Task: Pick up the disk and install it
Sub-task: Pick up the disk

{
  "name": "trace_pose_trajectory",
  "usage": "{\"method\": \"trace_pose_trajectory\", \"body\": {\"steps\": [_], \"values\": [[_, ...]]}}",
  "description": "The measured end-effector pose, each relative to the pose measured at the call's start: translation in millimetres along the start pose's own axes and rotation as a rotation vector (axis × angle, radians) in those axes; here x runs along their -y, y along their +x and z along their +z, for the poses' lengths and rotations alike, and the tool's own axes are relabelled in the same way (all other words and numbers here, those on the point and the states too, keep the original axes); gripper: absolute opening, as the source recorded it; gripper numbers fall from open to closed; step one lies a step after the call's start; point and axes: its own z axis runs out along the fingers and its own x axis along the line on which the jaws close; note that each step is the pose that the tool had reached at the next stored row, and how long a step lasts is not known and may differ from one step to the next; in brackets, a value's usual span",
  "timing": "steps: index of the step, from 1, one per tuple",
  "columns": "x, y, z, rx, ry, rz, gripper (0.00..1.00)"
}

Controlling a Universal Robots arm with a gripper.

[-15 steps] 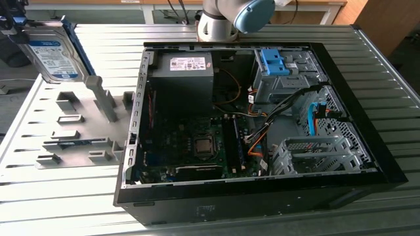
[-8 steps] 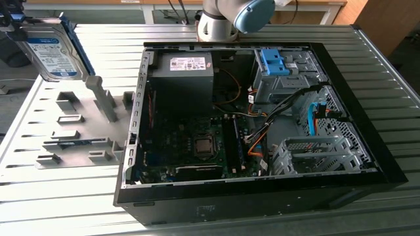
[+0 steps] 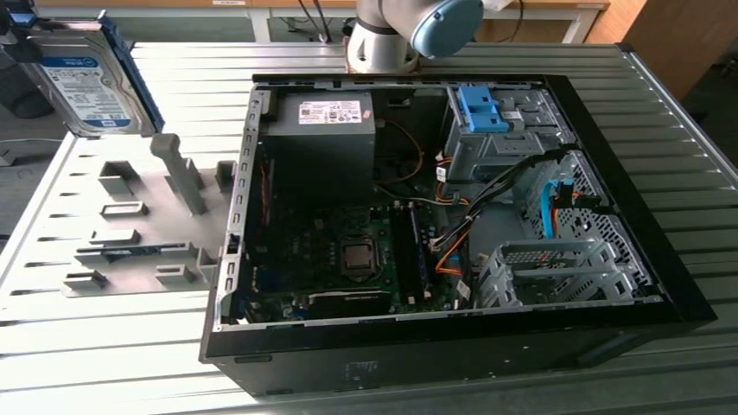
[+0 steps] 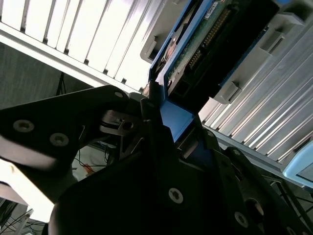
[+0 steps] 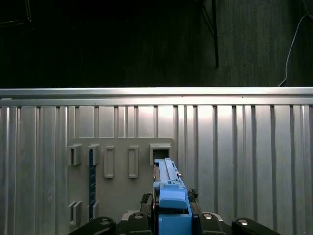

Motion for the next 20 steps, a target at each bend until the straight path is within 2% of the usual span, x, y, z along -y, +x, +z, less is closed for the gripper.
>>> {"method": "trace_pose_trajectory", "body": {"steps": [20], "values": [[-0.6, -0.5, -29.9, 0.0000, 0.0000, 0.000, 0.37]]}}
